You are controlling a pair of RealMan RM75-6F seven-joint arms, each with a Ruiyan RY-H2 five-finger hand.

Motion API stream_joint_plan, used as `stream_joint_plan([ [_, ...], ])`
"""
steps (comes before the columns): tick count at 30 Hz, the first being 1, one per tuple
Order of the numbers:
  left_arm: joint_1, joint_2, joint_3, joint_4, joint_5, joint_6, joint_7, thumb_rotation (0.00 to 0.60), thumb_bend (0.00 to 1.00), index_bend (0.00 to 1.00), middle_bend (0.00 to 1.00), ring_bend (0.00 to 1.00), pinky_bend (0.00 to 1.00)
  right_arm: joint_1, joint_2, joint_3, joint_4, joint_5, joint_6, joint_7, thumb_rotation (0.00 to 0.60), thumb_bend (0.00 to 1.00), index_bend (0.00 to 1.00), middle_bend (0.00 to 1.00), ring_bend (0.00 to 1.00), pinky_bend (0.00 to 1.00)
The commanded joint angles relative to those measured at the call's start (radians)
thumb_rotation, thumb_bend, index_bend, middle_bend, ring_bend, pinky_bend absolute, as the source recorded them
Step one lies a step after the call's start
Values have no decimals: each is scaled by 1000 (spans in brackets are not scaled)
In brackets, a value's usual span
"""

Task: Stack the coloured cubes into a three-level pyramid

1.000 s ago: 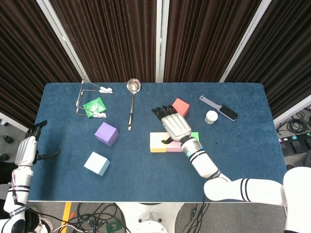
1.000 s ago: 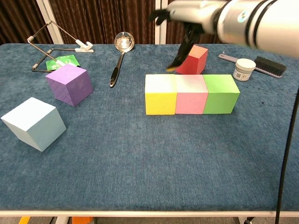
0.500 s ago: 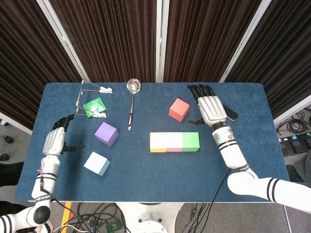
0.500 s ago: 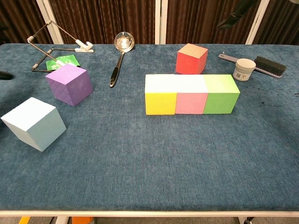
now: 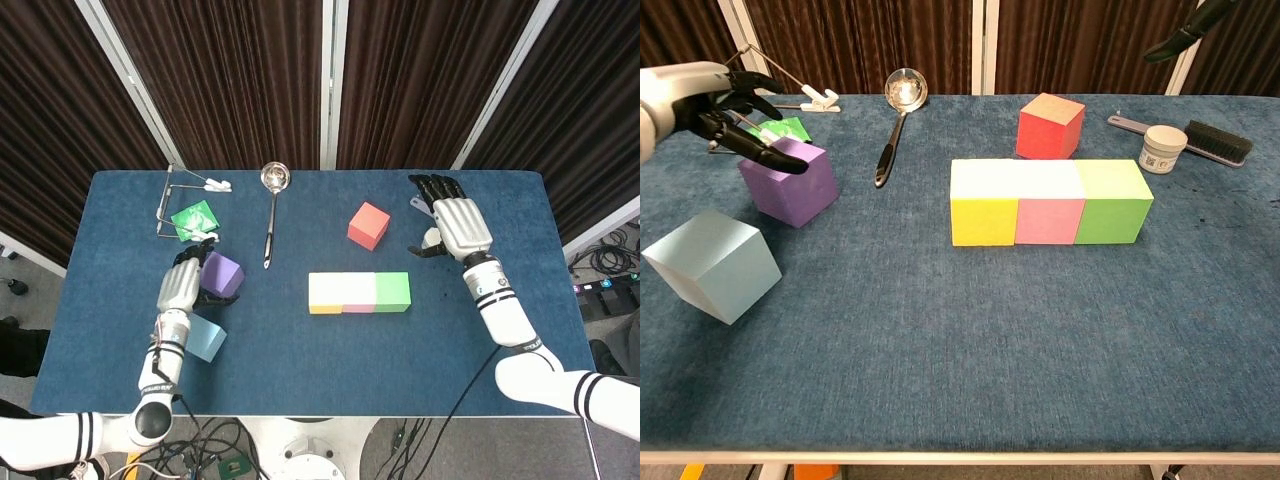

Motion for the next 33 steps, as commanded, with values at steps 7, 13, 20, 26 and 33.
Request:
stream_joint_plan([
  [7, -81, -100, 4, 130, -71, 109, 144, 537, 0, 45, 138, 0, 50, -37, -15, -7, 40, -118, 6, 101, 600, 29, 0, 63, 0, 0],
  [13, -81, -107, -2, 144, -107, 106, 165, 600, 0, 44, 188, 0, 71, -54, -5, -8, 40, -149, 14, 115, 600, 29, 0, 63, 0, 0],
  [20, -79, -106, -33, 161, -140, 54, 128, 600, 0, 44, 250, 11, 104, -57, -18, -7, 48, -150, 7, 108, 600, 35, 0, 63, 0, 0],
  [26, -81, -116, -61, 193, -159, 5, 78, 600, 0, 44, 305, 41, 122, -59, -31, -6, 66, -142, -4, 100, 600, 48, 0, 63, 0, 0],
  [33, -92, -130, -66, 223, -146, 1, 57, 600, 10, 47, 393, 77, 141, -63, -36, -3, 69, -136, -3, 85, 600, 65, 0, 63, 0, 0],
])
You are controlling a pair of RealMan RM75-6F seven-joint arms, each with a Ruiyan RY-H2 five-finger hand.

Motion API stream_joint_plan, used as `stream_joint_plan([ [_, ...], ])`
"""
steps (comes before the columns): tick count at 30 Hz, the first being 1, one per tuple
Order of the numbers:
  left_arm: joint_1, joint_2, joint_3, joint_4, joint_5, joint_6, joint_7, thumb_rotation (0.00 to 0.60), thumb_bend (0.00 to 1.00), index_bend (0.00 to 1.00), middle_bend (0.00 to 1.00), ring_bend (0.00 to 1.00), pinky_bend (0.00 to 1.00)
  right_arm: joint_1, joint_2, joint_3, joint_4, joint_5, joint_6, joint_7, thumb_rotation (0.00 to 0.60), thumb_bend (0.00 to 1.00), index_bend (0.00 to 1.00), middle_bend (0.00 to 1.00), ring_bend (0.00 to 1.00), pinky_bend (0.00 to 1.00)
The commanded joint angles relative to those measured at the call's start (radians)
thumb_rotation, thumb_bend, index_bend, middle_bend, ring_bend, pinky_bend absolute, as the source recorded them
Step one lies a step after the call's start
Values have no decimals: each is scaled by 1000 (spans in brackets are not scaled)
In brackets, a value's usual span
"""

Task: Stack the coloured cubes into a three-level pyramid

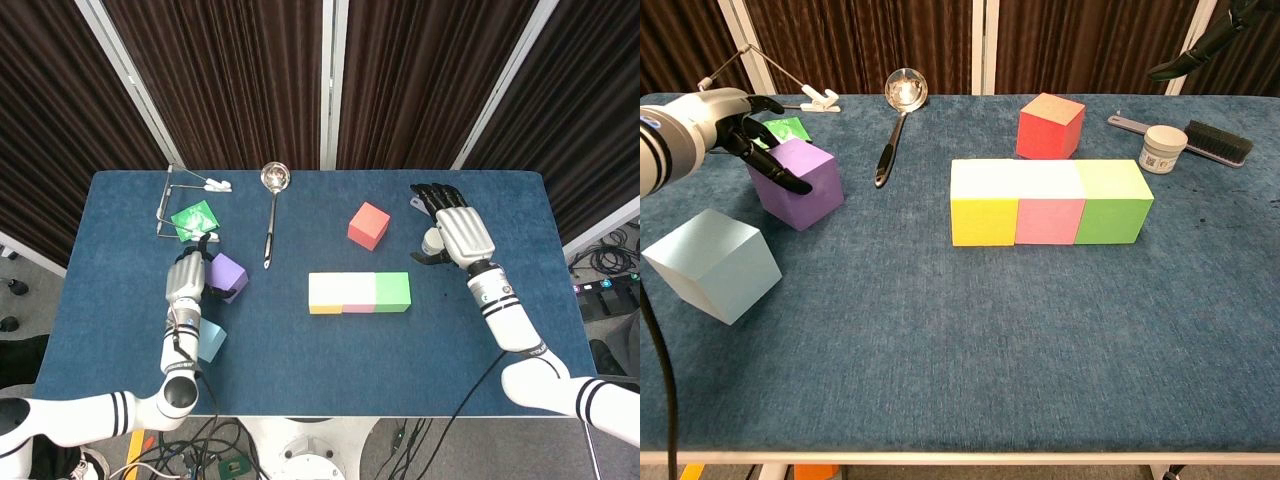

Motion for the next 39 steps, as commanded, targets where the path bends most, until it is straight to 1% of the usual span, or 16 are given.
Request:
stream_joint_plan([
  [1, -2, -3, 1, 2, 26, 10, -14, 600, 23, 50, 407, 82, 141, -2, 0, 0, 0, 2, -1, -3, 600, 65, 0, 63, 0, 0],
  [3, 4, 5, 8, -9, 68, 9, -34, 600, 61, 61, 435, 94, 142, -3, 1, 1, -1, 3, -2, -5, 600, 66, 0, 63, 0, 0],
  [6, 22, 39, 38, -38, 184, 8, -76, 600, 74, 66, 459, 107, 144, -6, 5, 4, -5, 5, -1, -9, 600, 65, 0, 63, 0, 0],
  [7, 34, 62, 52, -54, 238, -8, -107, 600, 74, 66, 466, 115, 154, -8, 8, 6, -10, 4, 2, -10, 600, 65, 0, 63, 0, 0],
  [8, 45, 81, 58, -72, 268, -23, -136, 600, 74, 67, 472, 124, 172, -9, 11, 9, -13, 2, 6, -11, 600, 65, 0, 64, 0, 0],
  [10, 70, 125, 60, -121, 328, -74, -221, 600, 73, 67, 476, 132, 198, -11, 20, 16, -22, -1, 16, -15, 600, 64, 0, 65, 0, 0],
  [13, 79, 177, 61, -174, 385, -116, -270, 600, 73, 67, 476, 132, 199, -11, 34, 28, -38, 3, 23, -24, 600, 64, 0, 68, 0, 0],
  [16, 69, 198, 61, -213, 425, -124, -272, 600, 74, 67, 476, 132, 199, -15, 44, 41, -51, 14, 35, -26, 600, 64, 0, 69, 0, 0],
  [20, 43, 202, 59, -260, 447, -142, -269, 600, 72, 66, 476, 137, 199, -35, 53, 53, -58, 32, 59, -10, 600, 61, 0, 74, 0, 0],
  [23, 11, 181, 62, -261, 457, -148, -245, 600, 70, 67, 479, 141, 198, -54, 58, 48, -49, 41, 60, 11, 600, 60, 0, 75, 0, 0],
  [33, -137, 95, 25, -162, 380, -216, -181, 600, 68, 67, 481, 141, 198, -100, 67, 33, -15, 17, 62, 84, 600, 61, 0, 75, 0, 0],
  [39, -201, 58, 22, -122, 362, -244, -167, 600, 69, 63, 481, 141, 198, -127, 78, 31, -4, -4, 66, 143, 600, 60, 0, 75, 0, 0],
])
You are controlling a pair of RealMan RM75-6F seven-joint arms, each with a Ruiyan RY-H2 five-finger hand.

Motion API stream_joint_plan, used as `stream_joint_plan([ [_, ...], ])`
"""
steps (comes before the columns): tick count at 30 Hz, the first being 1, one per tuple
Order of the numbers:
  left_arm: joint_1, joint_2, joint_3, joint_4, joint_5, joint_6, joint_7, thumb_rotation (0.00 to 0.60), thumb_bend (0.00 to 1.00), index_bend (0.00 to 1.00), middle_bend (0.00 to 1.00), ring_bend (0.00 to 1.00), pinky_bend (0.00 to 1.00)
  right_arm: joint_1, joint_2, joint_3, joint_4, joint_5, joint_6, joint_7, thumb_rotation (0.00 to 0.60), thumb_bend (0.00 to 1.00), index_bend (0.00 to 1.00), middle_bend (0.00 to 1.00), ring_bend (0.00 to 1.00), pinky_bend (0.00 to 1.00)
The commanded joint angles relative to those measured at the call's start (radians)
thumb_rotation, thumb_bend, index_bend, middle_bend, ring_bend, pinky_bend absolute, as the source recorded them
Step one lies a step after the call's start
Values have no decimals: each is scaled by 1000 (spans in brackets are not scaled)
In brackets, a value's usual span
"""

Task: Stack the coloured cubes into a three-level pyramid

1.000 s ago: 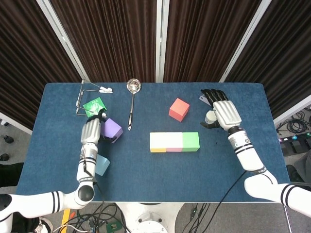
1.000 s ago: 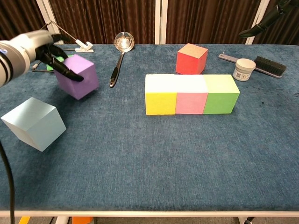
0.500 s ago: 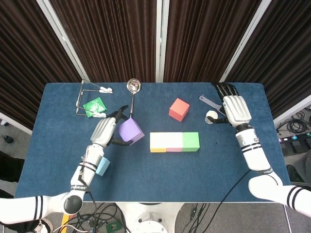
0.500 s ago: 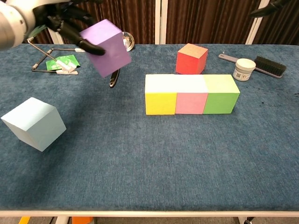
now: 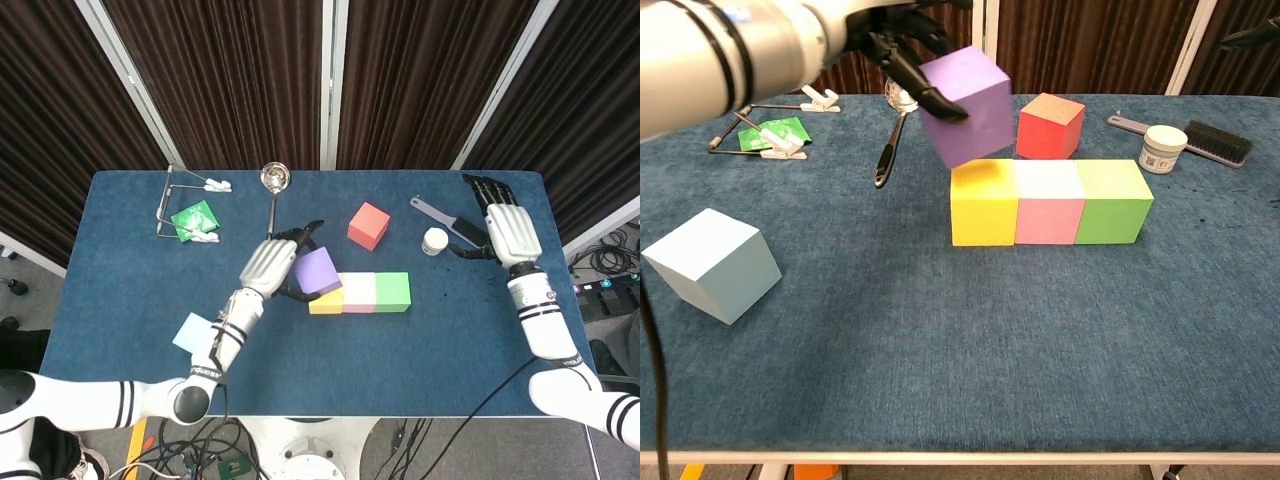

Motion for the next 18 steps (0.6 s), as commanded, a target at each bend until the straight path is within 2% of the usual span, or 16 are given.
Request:
stream_joint_plan([
  [1, -32, -23, 1, 31, -16, -28, 2, 600, 69, 63, 481, 141, 198, -16, 4, -2, 7, -14, 5, 31, 600, 60, 0, 75, 0, 0],
  [5, -68, -44, 12, 67, -27, -60, 9, 600, 69, 63, 481, 141, 197, -33, 5, -5, 18, -31, 11, 68, 600, 60, 0, 75, 0, 0],
  [12, -114, -65, 33, 162, 43, -134, -36, 600, 69, 63, 481, 141, 194, -54, 9, -5, 54, -58, 8, 140, 600, 61, 0, 75, 0, 0],
  [18, -134, -65, 36, 203, 64, -150, -59, 600, 69, 57, 468, 141, 194, -56, 4, -6, 83, -73, -8, 174, 600, 60, 0, 75, 0, 0],
])
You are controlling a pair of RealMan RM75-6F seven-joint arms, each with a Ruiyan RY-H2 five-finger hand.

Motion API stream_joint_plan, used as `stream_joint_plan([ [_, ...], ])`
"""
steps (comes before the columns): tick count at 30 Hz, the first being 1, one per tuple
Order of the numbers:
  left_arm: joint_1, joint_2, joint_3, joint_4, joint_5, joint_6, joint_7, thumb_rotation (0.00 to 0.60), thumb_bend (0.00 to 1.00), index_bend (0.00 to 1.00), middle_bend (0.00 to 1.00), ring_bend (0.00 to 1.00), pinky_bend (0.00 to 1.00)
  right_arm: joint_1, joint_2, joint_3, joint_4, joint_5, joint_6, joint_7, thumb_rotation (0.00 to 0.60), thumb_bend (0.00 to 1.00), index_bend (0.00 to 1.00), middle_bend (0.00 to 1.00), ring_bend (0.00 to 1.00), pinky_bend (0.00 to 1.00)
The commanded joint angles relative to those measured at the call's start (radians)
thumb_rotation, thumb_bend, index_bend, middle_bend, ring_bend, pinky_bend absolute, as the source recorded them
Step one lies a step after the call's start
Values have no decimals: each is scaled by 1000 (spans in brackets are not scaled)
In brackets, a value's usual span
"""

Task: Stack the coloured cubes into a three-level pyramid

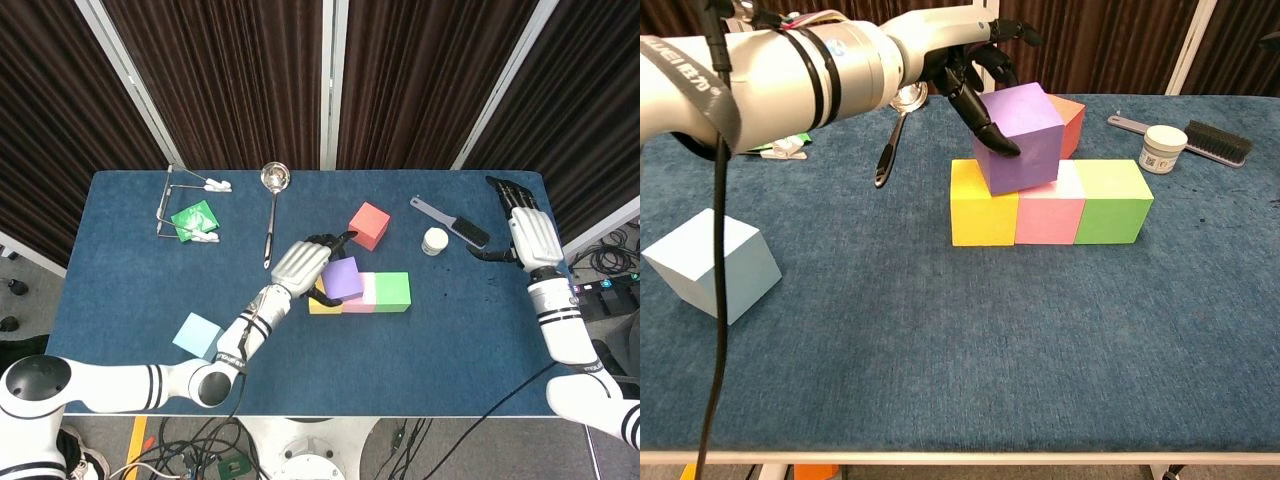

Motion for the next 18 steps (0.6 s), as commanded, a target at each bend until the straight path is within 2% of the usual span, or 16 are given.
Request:
stream_joint_plan([
  [1, -8, -3, 7, 19, 13, -3, -9, 600, 68, 57, 453, 141, 194, 0, -5, -1, 11, -6, -8, 9, 600, 61, 0, 74, 0, 0],
  [5, -13, 1, 20, 35, 15, -17, -19, 600, 68, 56, 376, 141, 194, 1, -12, -1, 17, -13, -12, 15, 600, 62, 0, 73, 0, 0],
  [18, -21, 33, 34, 24, 29, -49, -72, 600, 62, 56, 365, 140, 193, 1, -19, 1, 20, -13, -23, 5, 600, 61, 0, 73, 0, 0],
])
